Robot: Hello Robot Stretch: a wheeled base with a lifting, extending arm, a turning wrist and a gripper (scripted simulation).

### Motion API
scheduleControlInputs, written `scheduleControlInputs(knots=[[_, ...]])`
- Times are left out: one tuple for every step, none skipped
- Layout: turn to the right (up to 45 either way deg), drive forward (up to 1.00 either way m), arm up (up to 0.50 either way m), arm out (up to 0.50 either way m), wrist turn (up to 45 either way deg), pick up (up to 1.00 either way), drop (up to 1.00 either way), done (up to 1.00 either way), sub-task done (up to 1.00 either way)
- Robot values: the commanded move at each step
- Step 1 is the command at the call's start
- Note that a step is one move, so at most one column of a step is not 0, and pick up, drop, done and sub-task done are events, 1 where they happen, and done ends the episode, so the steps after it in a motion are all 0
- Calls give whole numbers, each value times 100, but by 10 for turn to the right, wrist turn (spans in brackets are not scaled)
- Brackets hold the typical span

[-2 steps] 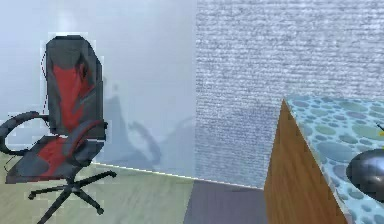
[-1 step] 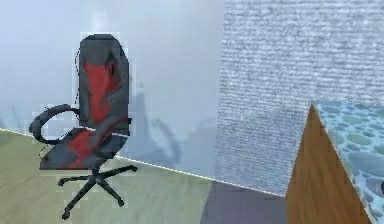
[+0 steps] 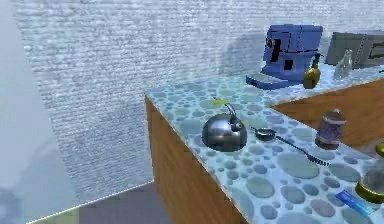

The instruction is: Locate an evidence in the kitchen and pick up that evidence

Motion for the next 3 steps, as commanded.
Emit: scheduleControlInputs(knots=[[360,0,0,0,0,0,0,0,0],[0,10,0,0,0,0,0,0,0],[-450,0,0,0,0,0,0,0,0]])
